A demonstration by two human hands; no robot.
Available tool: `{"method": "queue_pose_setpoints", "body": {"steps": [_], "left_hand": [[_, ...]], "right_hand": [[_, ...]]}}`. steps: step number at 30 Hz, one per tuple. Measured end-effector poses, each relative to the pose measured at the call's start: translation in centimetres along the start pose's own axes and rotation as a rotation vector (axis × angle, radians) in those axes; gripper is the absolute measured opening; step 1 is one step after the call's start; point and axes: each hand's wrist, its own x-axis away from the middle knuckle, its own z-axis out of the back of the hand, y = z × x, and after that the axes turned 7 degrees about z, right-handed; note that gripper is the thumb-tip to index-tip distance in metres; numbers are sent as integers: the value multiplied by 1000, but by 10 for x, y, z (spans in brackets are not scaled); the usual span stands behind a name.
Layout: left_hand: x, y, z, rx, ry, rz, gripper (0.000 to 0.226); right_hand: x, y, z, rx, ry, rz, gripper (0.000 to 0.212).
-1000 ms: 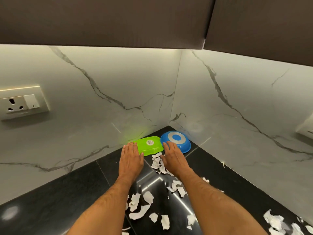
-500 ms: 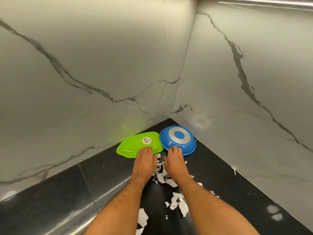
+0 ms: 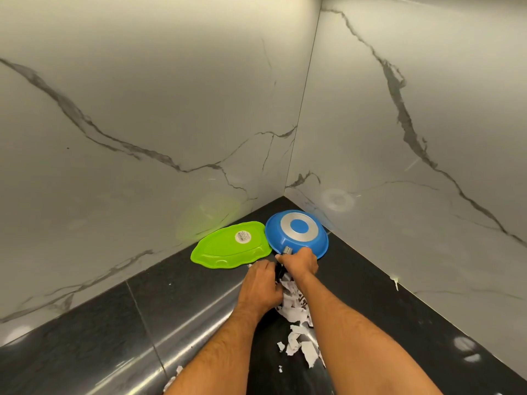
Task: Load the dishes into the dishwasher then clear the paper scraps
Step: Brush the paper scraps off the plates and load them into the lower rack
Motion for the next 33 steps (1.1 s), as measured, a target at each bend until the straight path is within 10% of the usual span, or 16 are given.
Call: {"method": "queue_pose_setpoints", "body": {"steps": [11,17,21,33], "left_hand": [[8,8,9,58,0,-11,32],[21,12,16,120,-101,-42,39],[36,11,29,39,-137,-15,18],[81,37,75,262,59,168,49]], "right_hand": [[8,-14,10,-156,-18,-176,52],[17,-16,22,-489,5,-258,14],[25,-10,36,-375,108,-172,34],[112,-7,125,42,198,200,37]]}}
